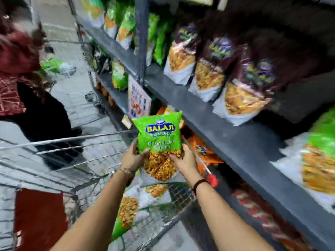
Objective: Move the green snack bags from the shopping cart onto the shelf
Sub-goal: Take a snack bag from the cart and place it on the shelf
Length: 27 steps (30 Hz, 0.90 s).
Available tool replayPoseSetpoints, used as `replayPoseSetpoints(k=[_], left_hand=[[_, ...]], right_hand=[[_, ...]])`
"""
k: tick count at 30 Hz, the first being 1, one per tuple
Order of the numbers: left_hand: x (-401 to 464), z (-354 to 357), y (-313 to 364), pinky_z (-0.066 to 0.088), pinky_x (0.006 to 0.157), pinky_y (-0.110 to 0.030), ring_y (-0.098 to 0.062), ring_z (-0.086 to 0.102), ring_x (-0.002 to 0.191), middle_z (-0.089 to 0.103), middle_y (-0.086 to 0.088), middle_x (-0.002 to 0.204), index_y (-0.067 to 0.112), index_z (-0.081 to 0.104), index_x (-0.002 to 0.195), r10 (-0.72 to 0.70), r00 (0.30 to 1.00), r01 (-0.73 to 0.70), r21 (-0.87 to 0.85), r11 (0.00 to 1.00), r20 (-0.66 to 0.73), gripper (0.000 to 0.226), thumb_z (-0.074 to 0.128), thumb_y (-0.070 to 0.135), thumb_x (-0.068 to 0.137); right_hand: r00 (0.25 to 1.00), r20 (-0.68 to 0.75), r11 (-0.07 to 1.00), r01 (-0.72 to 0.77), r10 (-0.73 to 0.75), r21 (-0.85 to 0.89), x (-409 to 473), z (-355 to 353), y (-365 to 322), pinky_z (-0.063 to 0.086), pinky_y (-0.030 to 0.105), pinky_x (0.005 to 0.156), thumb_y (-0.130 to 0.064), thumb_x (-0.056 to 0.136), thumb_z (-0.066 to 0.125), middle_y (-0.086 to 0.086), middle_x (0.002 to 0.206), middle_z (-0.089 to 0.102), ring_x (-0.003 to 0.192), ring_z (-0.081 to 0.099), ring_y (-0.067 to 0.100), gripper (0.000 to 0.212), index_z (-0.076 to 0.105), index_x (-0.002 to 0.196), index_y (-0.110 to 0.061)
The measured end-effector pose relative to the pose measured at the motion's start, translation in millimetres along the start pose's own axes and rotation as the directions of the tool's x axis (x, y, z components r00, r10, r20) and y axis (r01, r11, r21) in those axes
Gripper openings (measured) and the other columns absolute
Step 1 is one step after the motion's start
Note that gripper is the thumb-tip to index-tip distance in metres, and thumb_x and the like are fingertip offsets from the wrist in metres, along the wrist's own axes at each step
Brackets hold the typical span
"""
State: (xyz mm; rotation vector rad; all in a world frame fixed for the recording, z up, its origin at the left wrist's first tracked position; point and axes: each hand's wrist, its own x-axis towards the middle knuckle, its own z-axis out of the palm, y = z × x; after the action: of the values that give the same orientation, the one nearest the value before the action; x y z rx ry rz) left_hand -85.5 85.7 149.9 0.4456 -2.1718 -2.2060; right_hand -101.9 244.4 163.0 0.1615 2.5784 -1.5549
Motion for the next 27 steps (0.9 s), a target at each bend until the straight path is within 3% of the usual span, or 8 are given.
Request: replayPoseSetpoints(k=[2,6,9,13,17,20,24,27], left_hand=[[-9.7,35.1,35.8,0.046,0.079,-0.024,-0.012,0.055,0.087,0.05,-0.028,0.13,0.004,0.037,0.127,0.135,0.985,-0.133,-0.023,0.991,0.107,0.048,0.051,-0.006,0.082],[-32.2,114.4,90.3,0.048,0.071,-0.005,0.017,0.057,0.071,0.058,-0.01,0.113,0.005,0.038,0.126,0.312,0.899,-0.303,-0.079,0.95,0.308,0.054,0.058,-0.002,0.077],[-49.4,178.0,116.1,0.047,0.077,-0.008,0.014,0.057,0.079,0.053,-0.007,0.113,0.006,0.039,0.126,0.367,0.82,-0.36,-0.104,0.927,0.44,0.054,0.058,-0.001,0.077],[-59.2,250.8,131.7,0.045,0.075,-0.005,-0.004,0.054,0.096,0.047,-0.028,0.13,-0.004,0.034,0.127,0.399,0.738,-0.414,-0.101,0.905,0.545,0.051,0.051,-0.011,0.079],[-55.3,293.5,122.7,0.042,0.078,-0.002,-0.016,0.043,0.108,0.044,-0.03,0.133,-0.006,0.033,0.128,0.357,0.714,-0.404,-0.062,0.913,0.602,0.053,0.048,-0.017,0.078],[-54.6,300.8,102.9,0.042,0.099,-0.027,-0.021,0.047,0.114,0.048,-0.025,0.133,-0.002,0.034,0.129,0.318,0.679,-0.458,0.044,0.888,0.661,0.061,0.057,0.003,0.072],[-54.0,289.7,94.1,0.041,0.088,-0.031,-0.033,0.056,0.108,0.056,-0.022,0.123,0.006,0.033,0.132,0.333,0.712,-0.527,0.156,0.835,0.618,0.06,0.061,0.008,0.078],[-48.2,254.5,88.5,0.045,0.066,-0.008,-0.008,0.057,0.071,0.054,-0.014,0.095,0.008,0.037,0.128,0.365,0.796,-0.47,0.114,0.875,0.483,0.055,0.057,-0.005,0.079]], right_hand=[[0.989,-0.13,0.997,0.073,-0.072,0.002,-20.6,-51.7,-16.0,0.038,0.022,0.075,0.001,0.077,0.066,0.018,0.108,0.063,0.095,0.055,0.019,0.043,0.05,0.117,0.002],[0.925,-0.364,0.993,0.119,-0.108,0.008,-64.1,-144.0,-25.2,0.046,0.035,0.087,-0.007,0.078,0.067,0.02,0.112,0.065,0.103,0.061,0.031,0.042,0.051,0.117,-0.005],[0.852,-0.516,0.995,0.105,-0.089,0.001,-91.4,-201.8,-16.6,0.041,0.027,0.082,-0.008,0.08,0.066,0.019,0.116,0.063,0.106,0.058,0.029,0.043,0.05,0.119,-0.005],[0.744,-0.667,0.999,0.041,-0.054,-0.035,-106.7,-251.5,2.0,0.038,0.036,0.1,-0.012,0.08,0.067,0.019,0.13,0.054,0.12,0.05,0.032,0.055,0.042,0.128,-0.002],[0.662,-0.748,0.997,-0.081,0.046,-0.011,-101.3,-263.0,26.4,0.046,0.042,0.095,-0.013,0.08,0.067,0.021,0.125,0.058,0.115,0.054,0.035,0.051,0.045,0.125,-0.004],[0.629,-0.775,0.997,-0.073,0.067,0.027,-99.1,-255.4,45.1,0.047,0.042,0.089,-0.005,0.079,0.065,0.019,0.122,0.061,0.11,0.058,0.035,0.048,0.047,0.124,-0.008],[0.446,-0.895,0.987,-0.14,-0.003,-0.074,-104.3,-236.8,42.6,0.042,0.043,0.094,-0.014,0.082,0.063,0.024,0.128,0.047,0.118,0.046,0.039,0.05,0.043,0.128,-0.006],[0.417,-0.878,0.955,-0.073,-0.233,-0.288,-103.3,-202.4,29.7,0.032,0.04,0.096,-0.029,0.084,0.05,0.027,0.117,0.052,0.112,0.039,0.031,0.043,0.045,0.122,-0.009]])
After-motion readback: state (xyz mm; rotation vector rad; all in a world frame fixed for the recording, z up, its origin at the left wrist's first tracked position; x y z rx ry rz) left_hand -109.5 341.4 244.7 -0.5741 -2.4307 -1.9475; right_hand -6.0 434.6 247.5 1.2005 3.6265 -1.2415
